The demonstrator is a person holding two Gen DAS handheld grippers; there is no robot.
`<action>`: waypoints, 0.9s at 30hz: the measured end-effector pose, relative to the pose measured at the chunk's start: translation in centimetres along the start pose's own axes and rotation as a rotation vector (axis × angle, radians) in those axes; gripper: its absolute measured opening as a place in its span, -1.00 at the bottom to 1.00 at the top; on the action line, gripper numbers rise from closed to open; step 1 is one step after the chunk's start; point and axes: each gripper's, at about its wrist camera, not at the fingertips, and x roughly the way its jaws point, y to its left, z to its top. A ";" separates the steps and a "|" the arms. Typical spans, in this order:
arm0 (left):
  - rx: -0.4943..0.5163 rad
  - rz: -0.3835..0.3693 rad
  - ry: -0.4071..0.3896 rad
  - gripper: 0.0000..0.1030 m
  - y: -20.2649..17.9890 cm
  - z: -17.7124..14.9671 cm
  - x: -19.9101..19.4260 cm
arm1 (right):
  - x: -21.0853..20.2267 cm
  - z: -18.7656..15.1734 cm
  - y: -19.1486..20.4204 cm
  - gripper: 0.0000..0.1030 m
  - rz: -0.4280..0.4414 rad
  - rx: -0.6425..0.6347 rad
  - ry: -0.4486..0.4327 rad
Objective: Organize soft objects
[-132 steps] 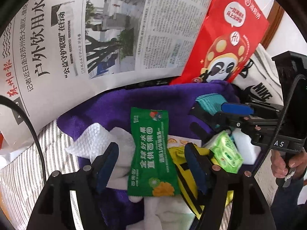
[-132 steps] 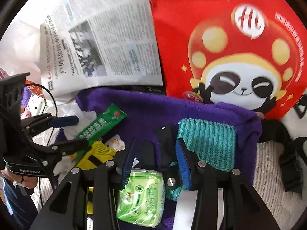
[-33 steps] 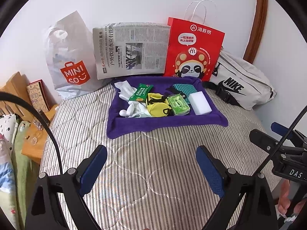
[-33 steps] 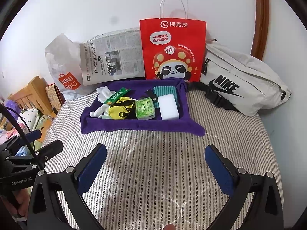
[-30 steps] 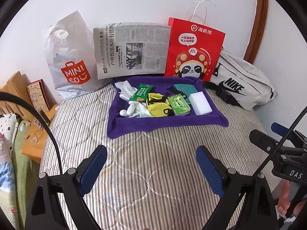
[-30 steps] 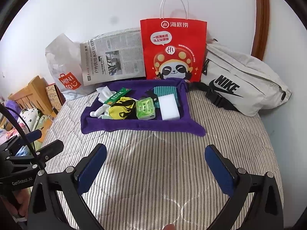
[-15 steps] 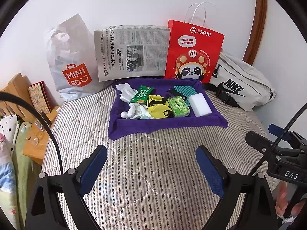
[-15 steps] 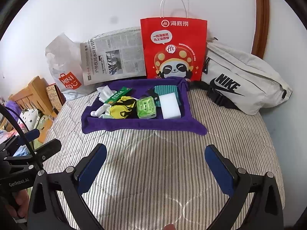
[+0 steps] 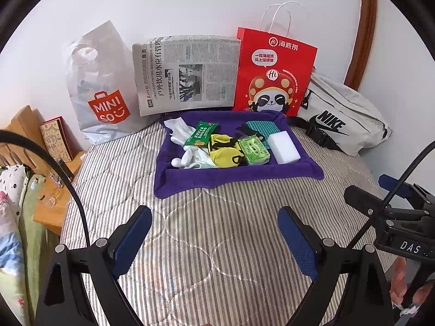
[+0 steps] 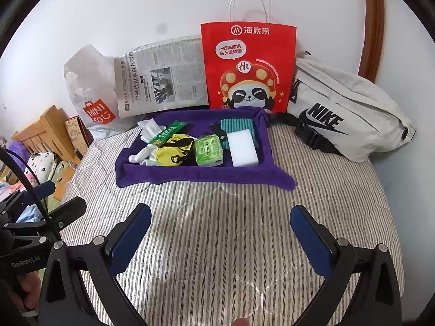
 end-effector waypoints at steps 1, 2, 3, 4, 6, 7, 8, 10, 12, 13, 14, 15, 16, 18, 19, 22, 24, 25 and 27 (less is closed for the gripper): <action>-0.001 -0.004 0.002 0.82 0.1 0.0 0.0 | 0.1 0.0 0.1 0.96 -0.001 -0.001 0.001; -0.003 -0.004 0.002 0.82 0.1 0.0 0.0 | 0.1 -0.1 0.2 0.96 -0.003 -0.001 0.003; -0.002 -0.002 0.002 0.82 0.1 0.0 0.0 | 0.2 -0.1 0.2 0.96 -0.003 -0.001 0.005; -0.002 0.001 0.004 0.82 0.2 -0.1 0.1 | 0.3 -0.1 0.3 0.96 -0.004 -0.003 0.007; -0.005 -0.001 0.003 0.82 0.3 -0.1 0.1 | 0.3 -0.1 0.5 0.96 -0.005 -0.005 0.006; -0.005 0.001 0.005 0.82 0.3 -0.1 0.1 | 0.3 -0.1 0.6 0.96 -0.004 -0.006 0.006; -0.006 0.002 0.005 0.82 0.3 -0.1 0.1 | 0.3 -0.1 0.7 0.96 -0.005 -0.007 0.006; -0.009 0.002 0.004 0.82 0.5 -0.1 0.1 | 0.2 -0.1 0.8 0.96 -0.006 -0.010 0.003; -0.015 0.003 0.008 0.82 0.6 -0.2 0.1 | 0.2 -0.1 1.0 0.96 -0.006 -0.011 0.004; -0.016 0.004 0.008 0.82 0.7 -0.2 0.1 | 0.2 -0.1 1.1 0.96 -0.007 -0.012 0.004; -0.017 0.005 0.007 0.82 0.8 -0.2 0.1 | 0.2 -0.1 1.1 0.96 -0.007 -0.012 0.003; -0.019 0.004 0.006 0.82 0.8 -0.2 0.0 | 0.2 -0.1 1.2 0.96 -0.005 -0.013 0.003; -0.019 0.003 0.006 0.82 0.9 -0.2 0.0 | 0.3 -0.1 1.3 0.96 -0.003 -0.014 0.004; -0.022 0.002 0.005 0.82 0.9 -0.2 0.0 | 0.4 -0.1 1.4 0.96 -0.002 -0.013 0.007; -0.020 0.003 0.005 0.82 0.9 -0.2 -0.1 | 0.4 -0.1 1.4 0.96 -0.004 -0.012 0.007; -0.022 0.005 0.002 0.82 1.0 -0.1 -0.2 | 0.4 -0.2 1.4 0.96 -0.005 -0.013 0.009; -0.024 0.005 0.002 0.82 1.0 -0.2 -0.2 | 0.4 -0.2 1.4 0.96 -0.006 -0.013 0.009; -0.025 0.005 0.003 0.82 1.0 -0.1 -0.2 | 0.4 -0.2 1.4 0.96 -0.007 -0.013 0.009; -0.027 -0.002 0.003 0.82 1.0 -0.1 -0.2 | 0.3 -0.1 1.3 0.96 -0.009 -0.012 0.007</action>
